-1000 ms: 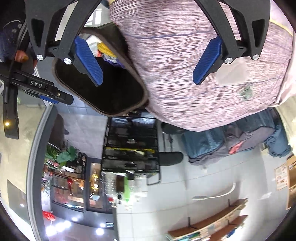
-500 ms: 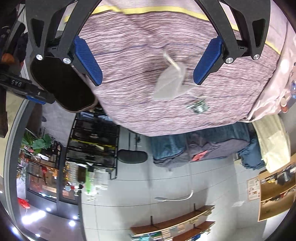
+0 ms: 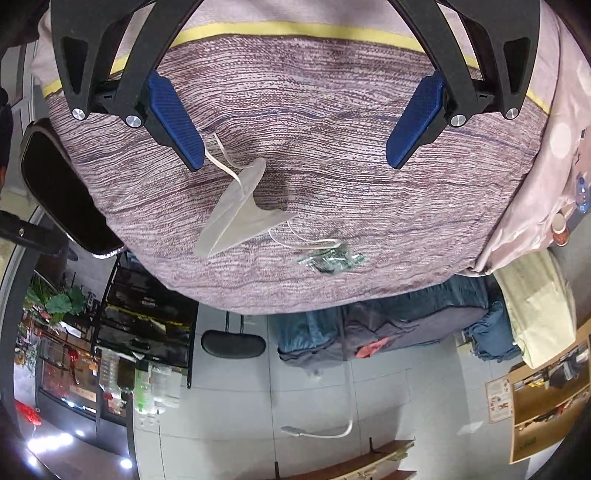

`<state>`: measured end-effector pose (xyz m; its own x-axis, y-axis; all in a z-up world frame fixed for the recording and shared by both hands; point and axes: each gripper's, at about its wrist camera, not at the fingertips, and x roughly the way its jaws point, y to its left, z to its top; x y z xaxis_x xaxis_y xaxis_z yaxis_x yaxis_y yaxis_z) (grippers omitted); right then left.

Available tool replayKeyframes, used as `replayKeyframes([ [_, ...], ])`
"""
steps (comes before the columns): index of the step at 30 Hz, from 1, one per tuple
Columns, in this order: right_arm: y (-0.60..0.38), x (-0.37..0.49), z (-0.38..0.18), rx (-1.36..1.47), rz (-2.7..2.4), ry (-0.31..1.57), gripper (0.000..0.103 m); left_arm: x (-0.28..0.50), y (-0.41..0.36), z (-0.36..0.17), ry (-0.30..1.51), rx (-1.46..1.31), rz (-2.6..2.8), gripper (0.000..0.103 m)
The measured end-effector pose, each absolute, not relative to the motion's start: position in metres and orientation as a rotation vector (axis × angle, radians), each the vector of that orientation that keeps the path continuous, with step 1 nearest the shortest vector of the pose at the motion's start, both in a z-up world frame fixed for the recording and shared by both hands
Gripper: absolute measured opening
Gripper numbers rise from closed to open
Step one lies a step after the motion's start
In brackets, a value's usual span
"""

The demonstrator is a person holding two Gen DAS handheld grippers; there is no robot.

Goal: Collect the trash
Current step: 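Grasp the white face mask with the left gripper while the right grasps the green wrapper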

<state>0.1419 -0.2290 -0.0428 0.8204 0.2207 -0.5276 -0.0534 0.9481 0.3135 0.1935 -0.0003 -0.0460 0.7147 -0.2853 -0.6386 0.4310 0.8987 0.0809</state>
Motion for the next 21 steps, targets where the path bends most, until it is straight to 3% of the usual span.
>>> replayKeyframes([
  [13, -0.202, 0.184, -0.037, 0.242, 0.183, 0.634, 0.083, 0.249, -0.066, -0.067, 0.670, 0.481, -0.501, 0.094],
  [15, -0.202, 0.191, -0.035, 0.248, 0.185, 0.635, 0.083, 0.252, -0.073, -0.075, 0.702, 0.505, -0.514, 0.064],
  [16, -0.201, 0.196, -0.034, 0.250, 0.187, 0.637, 0.083, 0.252, -0.074, -0.078, 0.724, 0.506, -0.520, 0.056],
  [18, -0.200, 0.204, -0.033, 0.253, 0.193, 0.640, 0.083, 0.252, -0.072, -0.083, 0.758, 0.483, -0.530, 0.022],
  [21, -0.193, 0.222, -0.032, 0.261, 0.215, 0.653, 0.083, 0.249, -0.057, -0.079, 0.767, 0.408, -0.512, 0.009],
])
